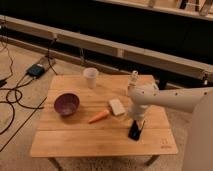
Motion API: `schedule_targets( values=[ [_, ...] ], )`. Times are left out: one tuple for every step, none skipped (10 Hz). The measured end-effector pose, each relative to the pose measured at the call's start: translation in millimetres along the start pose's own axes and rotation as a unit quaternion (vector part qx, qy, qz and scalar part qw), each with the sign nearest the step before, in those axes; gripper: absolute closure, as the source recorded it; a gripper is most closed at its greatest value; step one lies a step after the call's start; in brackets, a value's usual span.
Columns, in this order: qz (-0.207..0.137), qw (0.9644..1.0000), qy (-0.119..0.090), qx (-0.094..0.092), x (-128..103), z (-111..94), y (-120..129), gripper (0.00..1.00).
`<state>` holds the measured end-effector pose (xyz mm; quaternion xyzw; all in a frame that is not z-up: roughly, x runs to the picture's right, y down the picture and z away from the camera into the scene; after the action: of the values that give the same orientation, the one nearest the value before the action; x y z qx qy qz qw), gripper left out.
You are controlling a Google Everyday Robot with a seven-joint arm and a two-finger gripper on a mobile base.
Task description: Place the eraser on the white sponge
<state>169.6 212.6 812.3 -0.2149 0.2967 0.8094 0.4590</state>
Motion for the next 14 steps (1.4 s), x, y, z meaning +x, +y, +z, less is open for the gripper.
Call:
schedule_targets(
  values=[
    [-0.002,1.0,0.0,0.001,-2,2,-5,0.35],
    [-0.005,1.0,0.0,0.002,-4,4,-7,0.35],
    [-0.012,0.9999,0.003,0.007,-6,7,-10,0.35],
    [-0.018,0.9998,0.006,0.012,-8,10,-11,0.35],
    [-0.022,0.9996,0.009,0.015,-9,13,-11,0.35],
    [-0.026,0.9994,0.012,0.019,-11,16,-11,0.35],
    [-0.025,0.9994,0.013,0.019,-13,18,-12,0.35],
    [-0.024,0.9994,0.013,0.02,-16,19,-14,0.35],
    [-0.022,0.9994,0.014,0.021,-17,22,-15,0.35],
    [-0.02,0.9994,0.015,0.022,-19,23,-17,0.35],
    [-0.019,0.9994,0.016,0.023,-19,24,-18,0.35],
    [-0.019,0.9994,0.018,0.024,-20,26,-18,0.37],
    [-0.02,0.9994,0.018,0.024,-20,27,-18,0.43],
    [-0.02,0.9994,0.019,0.023,-21,27,-18,0.53]
  ],
)
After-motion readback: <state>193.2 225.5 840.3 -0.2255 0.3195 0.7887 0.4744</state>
